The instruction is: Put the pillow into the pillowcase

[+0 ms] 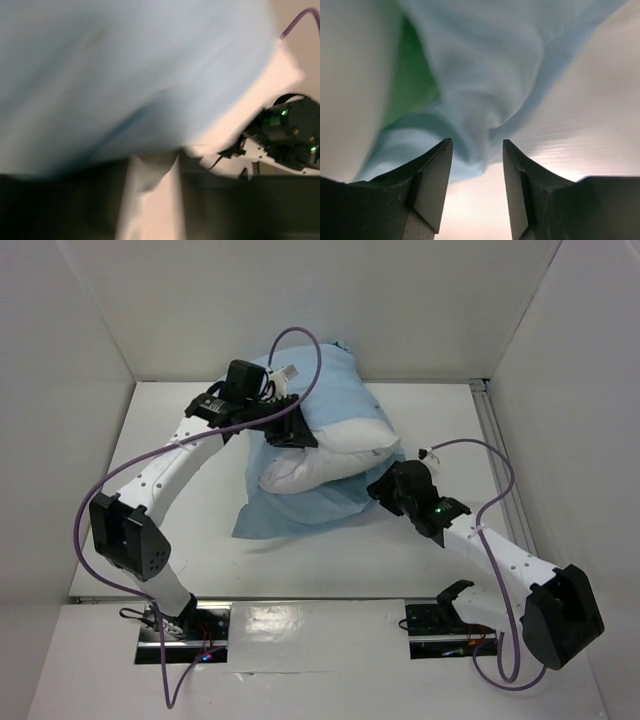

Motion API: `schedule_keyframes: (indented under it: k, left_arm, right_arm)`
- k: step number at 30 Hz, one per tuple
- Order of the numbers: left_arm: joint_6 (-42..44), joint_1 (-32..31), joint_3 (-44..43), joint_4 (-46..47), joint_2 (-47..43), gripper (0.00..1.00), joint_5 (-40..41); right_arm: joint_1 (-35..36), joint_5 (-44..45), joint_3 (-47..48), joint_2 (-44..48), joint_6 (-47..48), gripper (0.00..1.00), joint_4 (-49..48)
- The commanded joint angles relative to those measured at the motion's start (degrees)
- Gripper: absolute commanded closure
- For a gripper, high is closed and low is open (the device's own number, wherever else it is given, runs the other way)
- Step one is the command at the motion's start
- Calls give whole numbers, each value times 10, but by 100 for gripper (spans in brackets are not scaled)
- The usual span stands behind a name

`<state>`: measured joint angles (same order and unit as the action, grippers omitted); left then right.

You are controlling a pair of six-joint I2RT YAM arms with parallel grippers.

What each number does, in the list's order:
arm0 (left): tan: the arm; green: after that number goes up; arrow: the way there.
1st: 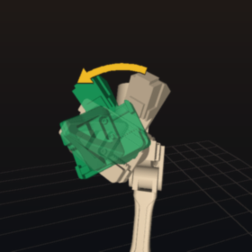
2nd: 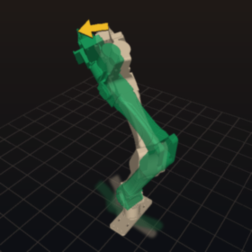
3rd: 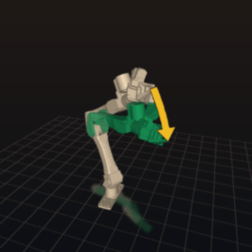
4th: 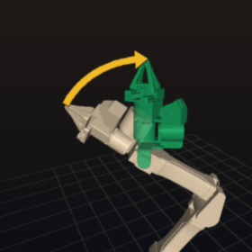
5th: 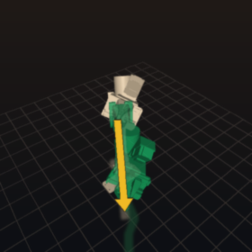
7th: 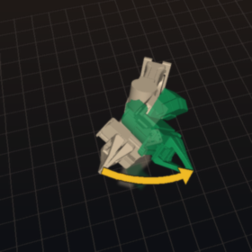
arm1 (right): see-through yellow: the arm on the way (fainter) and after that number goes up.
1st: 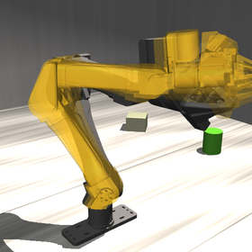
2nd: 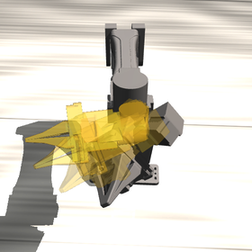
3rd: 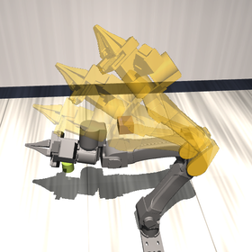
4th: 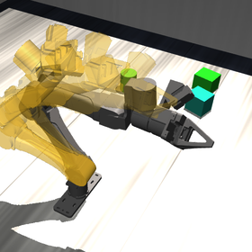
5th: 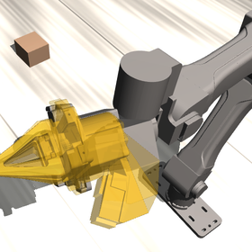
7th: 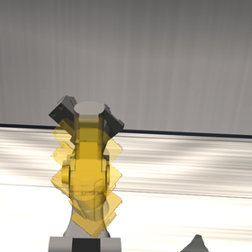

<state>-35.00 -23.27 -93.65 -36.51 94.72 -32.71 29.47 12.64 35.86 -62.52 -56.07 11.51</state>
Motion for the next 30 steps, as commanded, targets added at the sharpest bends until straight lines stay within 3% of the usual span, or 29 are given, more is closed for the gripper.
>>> schedule_keyframes:
  k: [1, 3, 4, 7, 8, 9, 10, 12, 14, 15, 16, 17, 18, 20, 21, 22, 27, 30]
  left_arm:
    - [47, -22, -62, 0, 22, 33, 65]
    - [68, -54, -78, -14, 22, 5, 77]
    - [92, -65, -107, -37, 22, 0, 92]
    - [122, -102, -163, -90, 49, 0, 118]
    - [130, -110, -173, -108, 50, 22, 134]
    - [130, -110, -174, -109, 50, 22, 135]
    - [130, -110, -174, -109, 44, 66, 135]
    - [130, -115, -167, -103, 44, 86, 140]
    - [130, -129, -162, -103, 44, 91, 162]
    - [130, -142, -162, -103, 44, 86, 170]
    - [130, -148, -162, -103, 44, 77, 177]
    - [130, -153, -162, -109, 44, 63, 184]
    - [130, -158, -157, -109, 44, 30, 220]
    - [119, -158, -143, -123, 38, 11, 275]
    - [98, -158, -126, -123, 23, 4, 345]
    - [86, -144, -117, -128, 15, 0, 369]
    - [22, -61, -45, -121, -22, 2, 388]
    - [-5, 9, 55, -70, -66, 2, 334]
  right_arm:
    - [15, 18, 21, 48, 3, 47, 14]
    - [16, 54, 26, 87, 3, 47, 68]
    - [16, 69, 26, 100, -3, 47, 92]
    - [16, 124, 39, 159, -3, 79, 169]
    - [16, 141, 44, 185, 3, 89, 193]
    - [16, 149, 53, 195, 3, 94, 204]
    - [16, 158, 60, 202, 3, 95, 217]
    - [10, 172, 77, 207, 9, 95, 239]
    - [10, 172, 91, 198, 30, 77, 244]
    - [10, 172, 112, 180, 30, 68, 262]
    - [10, 181, 123, 169, 30, 49, 274]
    - [10, 181, 134, 160, 35, 45, 281]
    - [10, 181, 143, 152, 40, 41, 287]
    - [10, 171, 157, 146, 55, 36, 276]
    - [5, 155, 157, 146, 77, 32, 260]
    - [5, 137, 157, 146, 83, 31, 233]
    - [5, 9, 173, 88, 112, 21, 206]
    - [5, -60, 174, 54, 126, 18, 163]
